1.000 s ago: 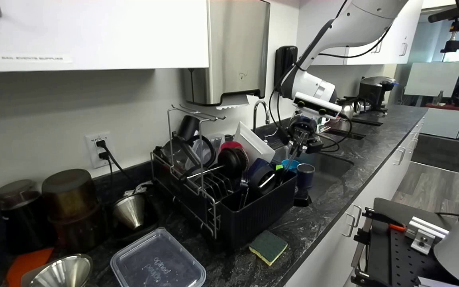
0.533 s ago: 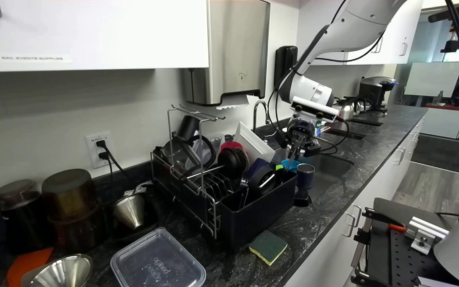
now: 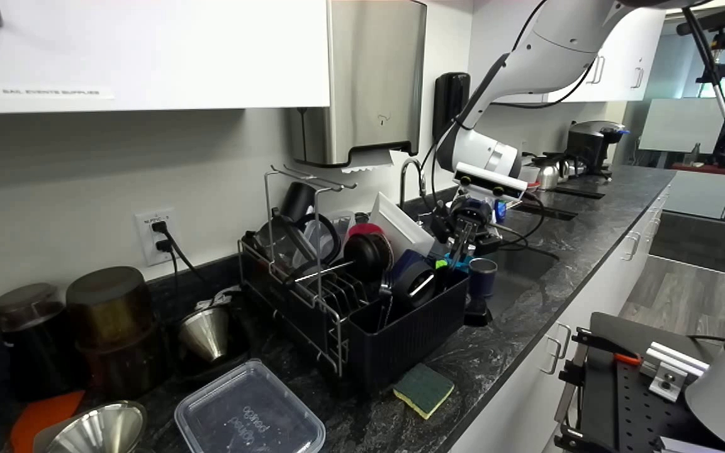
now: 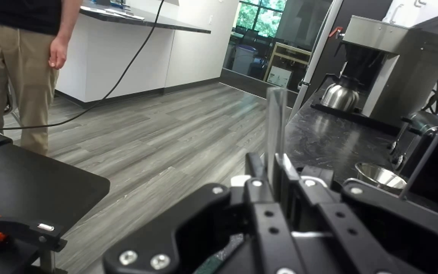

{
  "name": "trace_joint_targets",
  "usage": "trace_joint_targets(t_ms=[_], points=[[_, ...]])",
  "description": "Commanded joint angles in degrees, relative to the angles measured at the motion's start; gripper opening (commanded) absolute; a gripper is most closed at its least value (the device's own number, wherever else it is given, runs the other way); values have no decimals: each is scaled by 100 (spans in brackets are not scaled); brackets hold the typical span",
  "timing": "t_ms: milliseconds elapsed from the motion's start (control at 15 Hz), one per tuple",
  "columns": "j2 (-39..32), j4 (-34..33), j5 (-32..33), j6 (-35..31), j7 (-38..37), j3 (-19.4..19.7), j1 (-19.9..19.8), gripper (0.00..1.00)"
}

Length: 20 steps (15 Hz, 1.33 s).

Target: Take the straw out of the sink and put it in the cutlery compartment, pick the lid on the tray, place it on the cup in the sink, lift the cup, drop it in the sink then move the pan in the sink to the left

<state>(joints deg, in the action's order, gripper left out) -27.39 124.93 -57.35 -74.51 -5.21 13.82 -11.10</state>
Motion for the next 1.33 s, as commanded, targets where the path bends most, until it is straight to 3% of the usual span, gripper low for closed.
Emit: trace_joint_targets(t_ms=[0,333,400,467,1067,1267], points=[[-145,-132,-102,64,-66,-50,-45,3],[-178,-166,-100,82,-51,-48,-54,3],[-173,-161,-132,63,-35,-47,-58,37],[-170,-164,-104,44,-28,-43,-47,38],[-143,-193,-82,73,12,-25,-80,99],[-121,-207,-90,84,23,-6,-108,100]])
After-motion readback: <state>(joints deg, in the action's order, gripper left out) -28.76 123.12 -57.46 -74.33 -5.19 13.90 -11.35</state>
